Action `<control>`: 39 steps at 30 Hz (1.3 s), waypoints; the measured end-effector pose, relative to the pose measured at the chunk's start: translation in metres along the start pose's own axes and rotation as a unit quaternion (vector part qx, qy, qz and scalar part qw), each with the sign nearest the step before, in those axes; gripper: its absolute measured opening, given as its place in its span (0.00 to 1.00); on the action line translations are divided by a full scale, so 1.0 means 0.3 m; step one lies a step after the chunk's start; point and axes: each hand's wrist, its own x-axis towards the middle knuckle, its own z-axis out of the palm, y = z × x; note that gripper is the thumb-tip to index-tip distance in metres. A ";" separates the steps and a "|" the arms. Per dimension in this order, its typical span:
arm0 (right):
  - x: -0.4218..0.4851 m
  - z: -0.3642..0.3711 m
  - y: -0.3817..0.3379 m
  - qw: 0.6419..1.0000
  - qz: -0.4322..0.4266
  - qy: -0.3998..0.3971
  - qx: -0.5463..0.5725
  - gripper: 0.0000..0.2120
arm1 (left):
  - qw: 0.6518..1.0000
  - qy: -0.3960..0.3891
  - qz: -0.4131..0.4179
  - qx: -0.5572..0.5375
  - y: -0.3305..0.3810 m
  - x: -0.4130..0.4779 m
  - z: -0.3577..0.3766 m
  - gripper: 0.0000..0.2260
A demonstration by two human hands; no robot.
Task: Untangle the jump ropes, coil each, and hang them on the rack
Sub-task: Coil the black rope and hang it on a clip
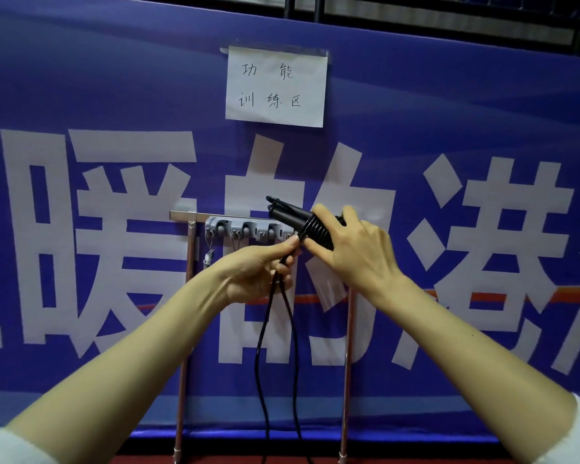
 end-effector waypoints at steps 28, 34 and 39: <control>-0.014 -0.070 -0.088 0.703 0.285 -0.217 0.614 0.25 | 0.934 0.098 0.316 0.137 -0.044 -0.010 0.022 0.14; -0.022 -0.058 -0.087 0.708 0.280 -0.204 0.615 0.28 | 0.933 0.099 0.297 0.177 -0.035 -0.010 0.022 0.09; -0.026 -0.060 -0.069 0.665 0.326 -0.189 0.645 0.28 | 0.947 -0.010 0.235 0.218 0.008 -0.025 0.003 0.12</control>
